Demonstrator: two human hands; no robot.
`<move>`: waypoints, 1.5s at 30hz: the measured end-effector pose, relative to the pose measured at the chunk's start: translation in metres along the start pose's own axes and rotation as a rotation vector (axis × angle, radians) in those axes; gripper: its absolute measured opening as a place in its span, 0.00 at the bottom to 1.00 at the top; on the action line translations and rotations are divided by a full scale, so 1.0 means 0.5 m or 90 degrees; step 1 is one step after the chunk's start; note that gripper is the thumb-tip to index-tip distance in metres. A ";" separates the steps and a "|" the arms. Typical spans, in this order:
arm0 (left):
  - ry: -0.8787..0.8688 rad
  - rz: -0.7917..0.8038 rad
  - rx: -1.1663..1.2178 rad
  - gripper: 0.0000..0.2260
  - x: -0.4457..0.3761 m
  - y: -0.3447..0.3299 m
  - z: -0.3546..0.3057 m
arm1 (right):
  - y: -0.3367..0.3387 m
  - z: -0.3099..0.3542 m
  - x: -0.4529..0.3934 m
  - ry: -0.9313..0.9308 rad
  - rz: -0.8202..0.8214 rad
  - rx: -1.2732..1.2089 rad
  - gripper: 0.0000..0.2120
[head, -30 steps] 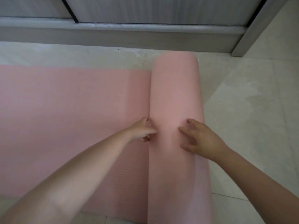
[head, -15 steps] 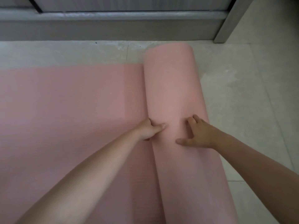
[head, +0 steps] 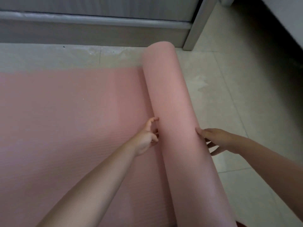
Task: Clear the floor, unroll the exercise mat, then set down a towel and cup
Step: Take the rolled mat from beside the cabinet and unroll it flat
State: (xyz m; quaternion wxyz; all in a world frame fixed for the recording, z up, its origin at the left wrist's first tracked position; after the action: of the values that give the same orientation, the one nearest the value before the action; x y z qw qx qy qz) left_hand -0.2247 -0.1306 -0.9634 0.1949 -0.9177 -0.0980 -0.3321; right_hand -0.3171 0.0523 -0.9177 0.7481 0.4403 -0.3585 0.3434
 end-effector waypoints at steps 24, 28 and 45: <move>0.069 0.032 -0.049 0.18 -0.135 -0.388 -0.034 | 0.249 -0.218 -0.029 0.180 -0.089 -0.129 0.17; 0.052 0.000 0.044 0.11 -0.164 -0.441 -0.078 | 0.325 -0.235 -0.029 0.199 -0.136 -0.212 0.17; 0.116 0.060 0.102 0.11 -0.333 -0.743 -0.107 | 0.480 -0.339 0.076 0.565 -0.287 0.263 0.18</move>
State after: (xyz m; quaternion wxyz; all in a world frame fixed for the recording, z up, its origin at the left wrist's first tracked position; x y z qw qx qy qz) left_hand -0.4965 0.1744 -0.9251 0.2914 -0.8687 -0.0626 -0.3956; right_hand -0.4572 0.3038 -0.8469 0.7805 0.4570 0.1709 0.3909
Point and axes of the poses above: each hand's wrist, its own x-axis away from the middle knuckle, its own y-axis out of the back of the hand, z = x × y, the point moved 7 cm from there along -x, towards the middle knuckle
